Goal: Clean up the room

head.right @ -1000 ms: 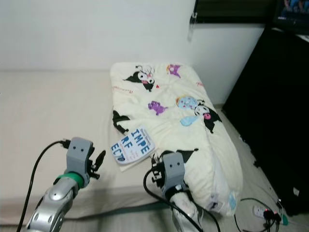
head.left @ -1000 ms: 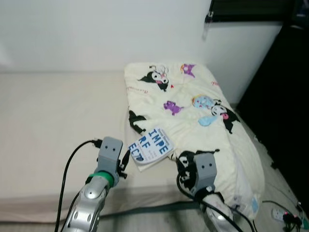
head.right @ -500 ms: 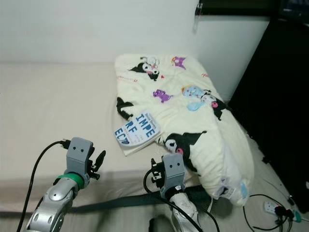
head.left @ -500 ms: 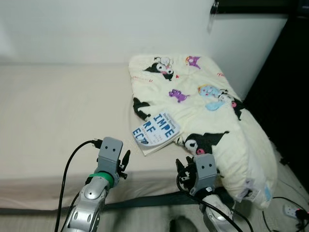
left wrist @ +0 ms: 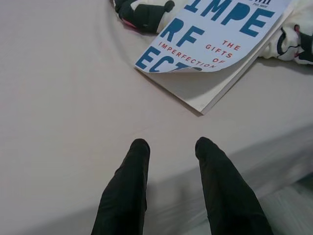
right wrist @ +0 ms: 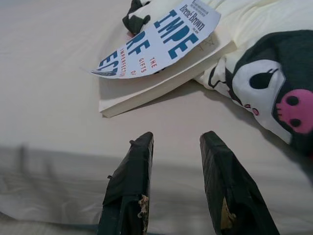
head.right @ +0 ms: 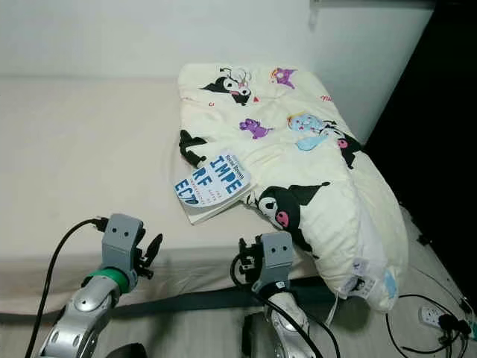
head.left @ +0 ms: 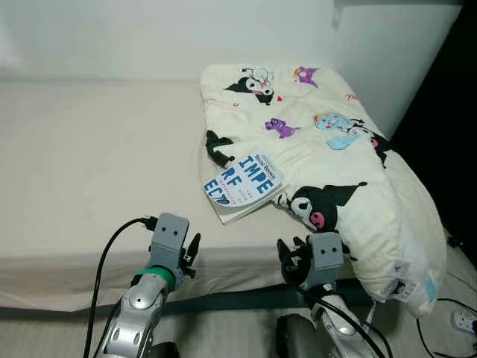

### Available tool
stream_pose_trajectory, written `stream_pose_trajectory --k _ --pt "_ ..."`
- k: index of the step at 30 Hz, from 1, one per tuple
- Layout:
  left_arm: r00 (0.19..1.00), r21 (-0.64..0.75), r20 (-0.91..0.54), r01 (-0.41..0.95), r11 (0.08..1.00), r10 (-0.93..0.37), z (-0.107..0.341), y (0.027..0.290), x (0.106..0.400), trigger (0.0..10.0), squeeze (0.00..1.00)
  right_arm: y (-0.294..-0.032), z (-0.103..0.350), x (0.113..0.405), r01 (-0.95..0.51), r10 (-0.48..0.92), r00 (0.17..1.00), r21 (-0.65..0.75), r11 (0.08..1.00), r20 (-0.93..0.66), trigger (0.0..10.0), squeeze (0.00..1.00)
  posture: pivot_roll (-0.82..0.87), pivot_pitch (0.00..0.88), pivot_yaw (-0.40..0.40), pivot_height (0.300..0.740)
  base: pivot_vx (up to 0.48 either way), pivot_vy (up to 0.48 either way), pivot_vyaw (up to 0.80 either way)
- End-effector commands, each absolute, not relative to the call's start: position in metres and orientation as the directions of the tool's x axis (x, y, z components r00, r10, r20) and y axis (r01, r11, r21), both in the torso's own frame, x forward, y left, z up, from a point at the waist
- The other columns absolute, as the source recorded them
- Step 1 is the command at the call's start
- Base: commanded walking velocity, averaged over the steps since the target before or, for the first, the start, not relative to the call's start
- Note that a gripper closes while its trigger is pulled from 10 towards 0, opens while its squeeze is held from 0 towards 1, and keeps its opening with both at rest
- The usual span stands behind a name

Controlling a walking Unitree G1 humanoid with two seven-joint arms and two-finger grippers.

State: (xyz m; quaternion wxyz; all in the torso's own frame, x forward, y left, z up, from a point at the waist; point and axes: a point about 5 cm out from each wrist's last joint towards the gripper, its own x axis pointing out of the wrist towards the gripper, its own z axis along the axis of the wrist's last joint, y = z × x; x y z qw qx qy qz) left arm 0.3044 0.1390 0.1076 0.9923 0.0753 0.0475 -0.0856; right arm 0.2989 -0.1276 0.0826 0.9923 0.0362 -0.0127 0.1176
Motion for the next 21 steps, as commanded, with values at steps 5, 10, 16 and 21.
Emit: stream_pose_trajectory --k 5,10,16,21 --pt "0.979 0.146 -0.125 0.181 0.973 -0.163 0.106 0.142 0.295 10.0 0.00 -0.133 0.097 0.317 -0.242 0.234 0.969 0.128 0.962 0.077 10.0 0.00 -0.08 0.137 0.104 0.554 0.000 0.000 0.00" --pt "0.983 0.160 -0.093 0.174 0.972 -0.161 0.114 0.143 0.290 10.0 0.00 -0.140 0.111 0.336 -0.225 0.207 0.973 0.232 0.946 0.101 10.0 0.00 -0.05 0.174 0.106 0.554 0.000 0.000 0.00" --pt "0.984 0.164 -0.064 0.173 0.971 -0.165 0.125 0.144 0.288 10.0 0.00 -0.146 0.111 0.345 -0.208 0.190 0.978 0.347 0.914 0.087 10.0 0.00 -0.03 0.207 0.115 0.554 0.000 0.000 0.00" --pt "0.984 0.165 -0.045 0.175 0.971 -0.170 0.135 0.145 0.284 10.0 0.00 -0.147 0.111 0.352 -0.211 0.196 0.977 0.437 0.874 0.081 10.0 0.00 -0.01 0.233 0.124 0.554 0.000 0.000 0.00"
